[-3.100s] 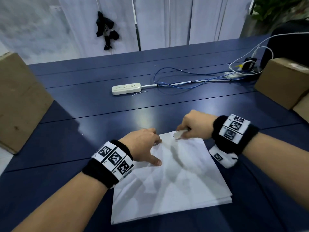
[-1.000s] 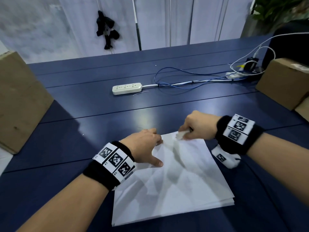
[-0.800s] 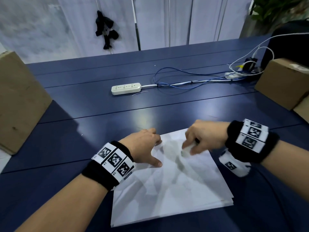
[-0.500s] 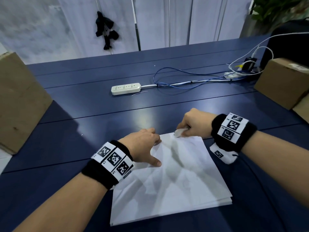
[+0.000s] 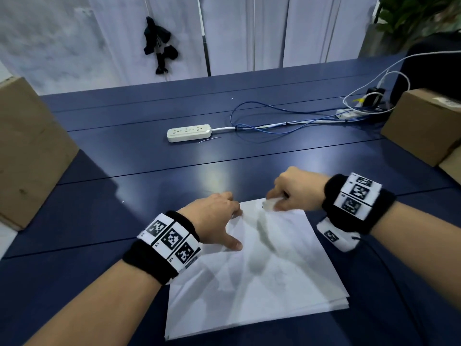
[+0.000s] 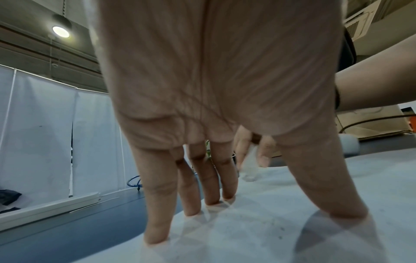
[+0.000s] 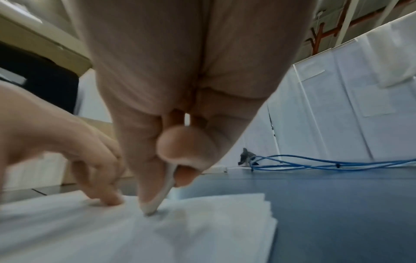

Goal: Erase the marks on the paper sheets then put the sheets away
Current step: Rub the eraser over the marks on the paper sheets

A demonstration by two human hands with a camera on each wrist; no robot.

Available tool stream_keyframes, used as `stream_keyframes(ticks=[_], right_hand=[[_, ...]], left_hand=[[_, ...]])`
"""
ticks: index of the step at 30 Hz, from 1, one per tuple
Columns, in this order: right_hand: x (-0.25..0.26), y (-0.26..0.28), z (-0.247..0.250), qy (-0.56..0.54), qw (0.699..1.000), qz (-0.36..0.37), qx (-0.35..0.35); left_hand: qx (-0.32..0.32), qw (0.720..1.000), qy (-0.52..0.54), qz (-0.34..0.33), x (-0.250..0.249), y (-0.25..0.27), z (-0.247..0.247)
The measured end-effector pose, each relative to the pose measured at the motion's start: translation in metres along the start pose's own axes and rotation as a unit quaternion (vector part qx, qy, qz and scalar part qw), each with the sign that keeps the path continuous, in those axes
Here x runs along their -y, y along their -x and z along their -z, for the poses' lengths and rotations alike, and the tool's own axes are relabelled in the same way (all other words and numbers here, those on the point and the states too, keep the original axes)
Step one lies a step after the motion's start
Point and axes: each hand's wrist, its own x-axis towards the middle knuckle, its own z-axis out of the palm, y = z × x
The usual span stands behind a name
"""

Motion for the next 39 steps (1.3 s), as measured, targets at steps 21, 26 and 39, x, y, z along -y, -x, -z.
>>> stream_keyframes(ticks=[21,26,39], right_hand=[[0.001,0.001,-0.004,-0.043,0.998,-0.001,0.034],[-0.005,-0.001,-0.002,-0.027,1.0,-0.011,0.008],[-0.01,0.002,-0.002,-0.027,0.999,-0.004,0.029]], left_hand=[[0.001,1.0,-0.003,-0.021,0.001,-0.002,0.0],[-0.011,1.0,0.005,-0.028,0.002,-0.002,0.0],[-0.006,1.0,-0.003,-0.024,0.001,-0.002,0.0]])
